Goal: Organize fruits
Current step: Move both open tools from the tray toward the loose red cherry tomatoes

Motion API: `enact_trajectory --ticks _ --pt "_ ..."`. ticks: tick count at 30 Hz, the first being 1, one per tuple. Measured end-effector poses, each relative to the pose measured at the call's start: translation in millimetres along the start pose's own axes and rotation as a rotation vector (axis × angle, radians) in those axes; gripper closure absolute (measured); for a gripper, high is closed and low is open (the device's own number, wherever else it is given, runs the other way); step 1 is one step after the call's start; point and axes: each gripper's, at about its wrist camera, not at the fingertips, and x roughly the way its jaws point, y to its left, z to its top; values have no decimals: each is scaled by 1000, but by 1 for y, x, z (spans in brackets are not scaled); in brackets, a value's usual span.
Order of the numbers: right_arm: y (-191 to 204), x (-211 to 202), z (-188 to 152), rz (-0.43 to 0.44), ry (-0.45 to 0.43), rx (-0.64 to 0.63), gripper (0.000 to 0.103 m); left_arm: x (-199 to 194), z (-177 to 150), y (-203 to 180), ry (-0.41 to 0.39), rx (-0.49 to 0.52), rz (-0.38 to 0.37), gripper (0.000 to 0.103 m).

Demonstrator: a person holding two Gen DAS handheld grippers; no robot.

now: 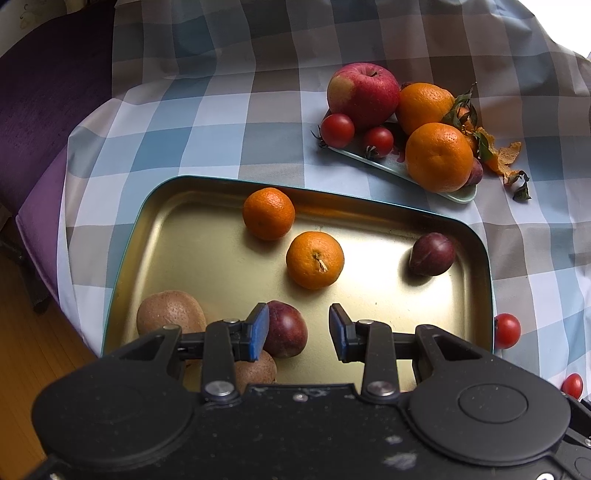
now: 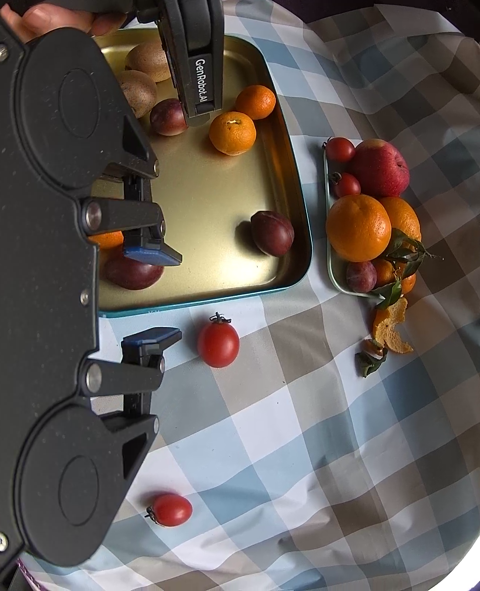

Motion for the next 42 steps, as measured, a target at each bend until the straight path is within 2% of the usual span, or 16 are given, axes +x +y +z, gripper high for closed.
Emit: enact_trajectory --ticks 13,42 --pt "-31 -3 -5 -35 10 48 57 -4 -7 -24 -6 57 -1 67" --pt "-119 -3 -14 -114 26 195 57 -10 -23 -108 -15 207 -45 67"
